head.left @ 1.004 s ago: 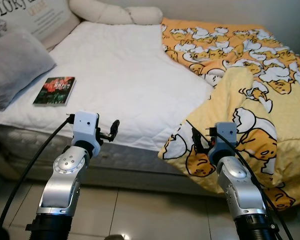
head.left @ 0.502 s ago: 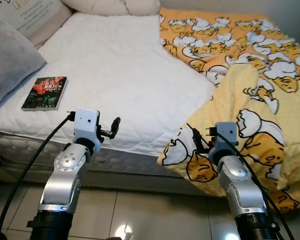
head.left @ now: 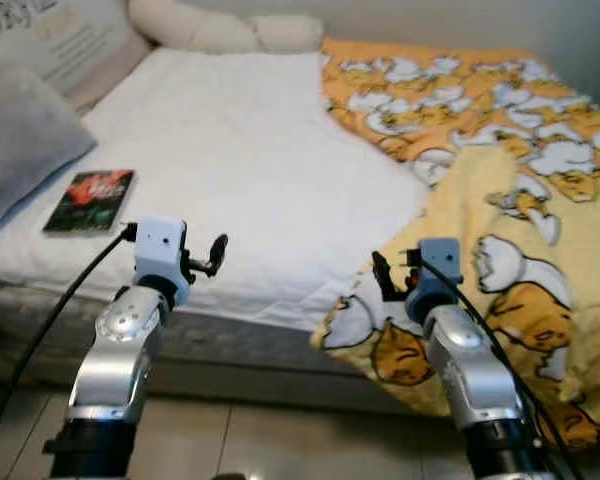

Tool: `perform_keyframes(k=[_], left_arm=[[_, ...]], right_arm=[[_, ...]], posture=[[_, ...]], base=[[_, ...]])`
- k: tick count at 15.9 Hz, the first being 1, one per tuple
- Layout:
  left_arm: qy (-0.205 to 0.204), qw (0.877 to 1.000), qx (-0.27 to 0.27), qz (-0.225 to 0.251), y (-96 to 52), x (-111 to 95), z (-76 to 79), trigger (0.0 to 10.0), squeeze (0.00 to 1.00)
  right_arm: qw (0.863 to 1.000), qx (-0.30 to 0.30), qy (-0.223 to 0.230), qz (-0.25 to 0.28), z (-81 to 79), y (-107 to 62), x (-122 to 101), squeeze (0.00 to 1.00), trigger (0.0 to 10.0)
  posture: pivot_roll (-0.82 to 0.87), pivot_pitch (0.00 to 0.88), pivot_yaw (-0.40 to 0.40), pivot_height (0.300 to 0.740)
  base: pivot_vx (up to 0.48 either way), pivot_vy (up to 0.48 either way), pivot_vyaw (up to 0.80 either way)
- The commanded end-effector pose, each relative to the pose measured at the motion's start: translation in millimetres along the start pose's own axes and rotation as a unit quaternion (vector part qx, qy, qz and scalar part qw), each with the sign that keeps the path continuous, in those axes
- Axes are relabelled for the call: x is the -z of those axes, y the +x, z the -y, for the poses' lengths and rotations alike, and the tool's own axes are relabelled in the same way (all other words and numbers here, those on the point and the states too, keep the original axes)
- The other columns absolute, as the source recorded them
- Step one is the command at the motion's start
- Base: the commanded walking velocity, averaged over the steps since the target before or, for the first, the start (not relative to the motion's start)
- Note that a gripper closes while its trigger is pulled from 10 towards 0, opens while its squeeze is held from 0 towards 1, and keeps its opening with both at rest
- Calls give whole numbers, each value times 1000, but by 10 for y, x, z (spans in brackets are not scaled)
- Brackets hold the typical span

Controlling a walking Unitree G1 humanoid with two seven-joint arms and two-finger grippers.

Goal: Clean up the room

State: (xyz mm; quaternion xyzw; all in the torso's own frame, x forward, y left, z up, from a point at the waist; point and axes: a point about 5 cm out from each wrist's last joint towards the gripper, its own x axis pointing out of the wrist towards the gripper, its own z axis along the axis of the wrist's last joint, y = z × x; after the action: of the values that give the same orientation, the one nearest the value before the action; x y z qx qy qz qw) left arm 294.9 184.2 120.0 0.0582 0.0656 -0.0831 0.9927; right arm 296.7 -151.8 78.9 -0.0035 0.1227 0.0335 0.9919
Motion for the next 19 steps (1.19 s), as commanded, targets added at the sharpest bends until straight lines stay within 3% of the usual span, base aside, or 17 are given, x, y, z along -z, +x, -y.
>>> perform_keyframes(k=[1, 19], left_arm=[[4, 1000, 10, 6, 20, -35, 45, 10000, 0], [7, 1000, 19, 6, 48, -41, 50, 10000, 0]], right_arm=[[1000, 11, 2, 1, 64, -1, -2, 0, 10000], [1000, 2, -21, -3, 72, 39, 4, 0, 10000]], posture=[[79, 0, 1, 740], [78, 0, 9, 740]], base=[[296, 0, 0], [298, 0, 0]])
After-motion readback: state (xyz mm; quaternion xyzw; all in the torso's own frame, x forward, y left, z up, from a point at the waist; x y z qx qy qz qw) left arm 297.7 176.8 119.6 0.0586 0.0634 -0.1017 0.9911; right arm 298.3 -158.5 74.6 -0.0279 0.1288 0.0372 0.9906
